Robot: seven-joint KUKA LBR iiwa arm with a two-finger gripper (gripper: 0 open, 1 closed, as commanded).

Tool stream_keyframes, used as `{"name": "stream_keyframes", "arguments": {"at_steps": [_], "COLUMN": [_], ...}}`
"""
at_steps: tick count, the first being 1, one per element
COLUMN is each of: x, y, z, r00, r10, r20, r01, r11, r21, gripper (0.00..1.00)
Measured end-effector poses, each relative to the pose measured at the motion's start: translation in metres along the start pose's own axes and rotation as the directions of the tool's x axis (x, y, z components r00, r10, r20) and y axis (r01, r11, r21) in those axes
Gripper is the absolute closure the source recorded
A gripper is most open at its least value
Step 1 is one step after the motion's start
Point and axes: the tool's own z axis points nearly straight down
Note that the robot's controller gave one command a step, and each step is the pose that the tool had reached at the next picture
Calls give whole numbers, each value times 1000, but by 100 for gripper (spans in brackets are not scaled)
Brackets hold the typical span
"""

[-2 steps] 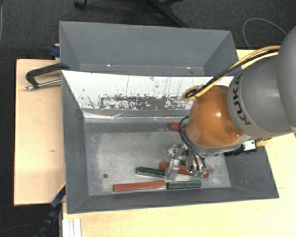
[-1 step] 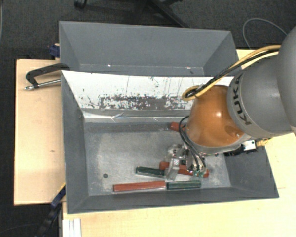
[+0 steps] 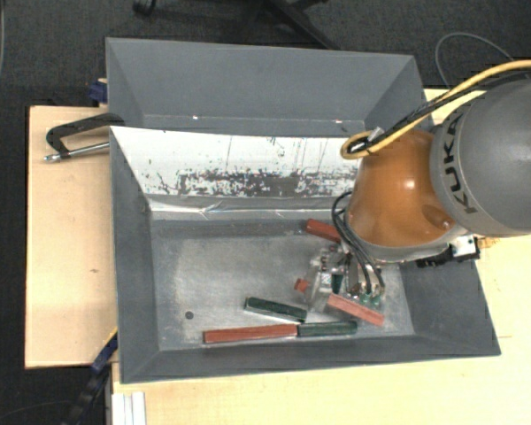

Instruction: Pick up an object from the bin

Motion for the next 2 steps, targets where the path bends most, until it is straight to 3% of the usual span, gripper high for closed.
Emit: {"name": "stream_keyframes", "arguments": {"at_steps": [2], "x": [-2], "y": [1], "z": [-52], "r00": [1000], "r10": [-1], "r20": [7], "r01": [1], "r11": [1000], "r21": [-1], "gripper": [100]}}
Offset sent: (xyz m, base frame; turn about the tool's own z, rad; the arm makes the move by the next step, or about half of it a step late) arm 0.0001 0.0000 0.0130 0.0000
